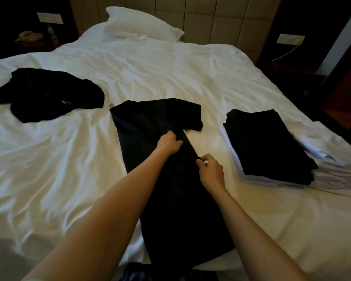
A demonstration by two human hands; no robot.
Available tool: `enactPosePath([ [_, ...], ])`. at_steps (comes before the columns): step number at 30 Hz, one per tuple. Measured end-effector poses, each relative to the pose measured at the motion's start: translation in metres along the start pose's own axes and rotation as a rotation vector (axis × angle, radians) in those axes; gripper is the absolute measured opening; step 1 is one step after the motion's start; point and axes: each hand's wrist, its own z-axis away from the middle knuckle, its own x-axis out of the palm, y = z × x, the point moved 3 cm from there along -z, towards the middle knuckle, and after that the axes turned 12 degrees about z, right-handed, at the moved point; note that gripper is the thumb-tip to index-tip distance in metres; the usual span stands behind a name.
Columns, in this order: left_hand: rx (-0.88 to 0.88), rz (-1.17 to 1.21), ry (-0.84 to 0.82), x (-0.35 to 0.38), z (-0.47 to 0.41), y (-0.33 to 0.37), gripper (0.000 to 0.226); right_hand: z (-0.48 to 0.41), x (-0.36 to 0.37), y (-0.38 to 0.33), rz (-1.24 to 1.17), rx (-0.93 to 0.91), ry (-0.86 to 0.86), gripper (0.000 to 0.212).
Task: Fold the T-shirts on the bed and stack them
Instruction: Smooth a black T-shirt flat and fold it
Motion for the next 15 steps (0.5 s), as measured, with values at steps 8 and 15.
enactPosePath([
  [8, -0.113, -0.151, 0.162, 0.003, -0.052, 0.004, 0.043, -0.011, -0.003, 0.028, 0.204, -0.016, 0.013, 0.021],
  [15, -0.043, -0.060, 0.232, -0.003, -0.088, 0.015, 0.025, -0.014, 0.000, 0.026, 0.224, -0.047, -0.008, 0.027],
])
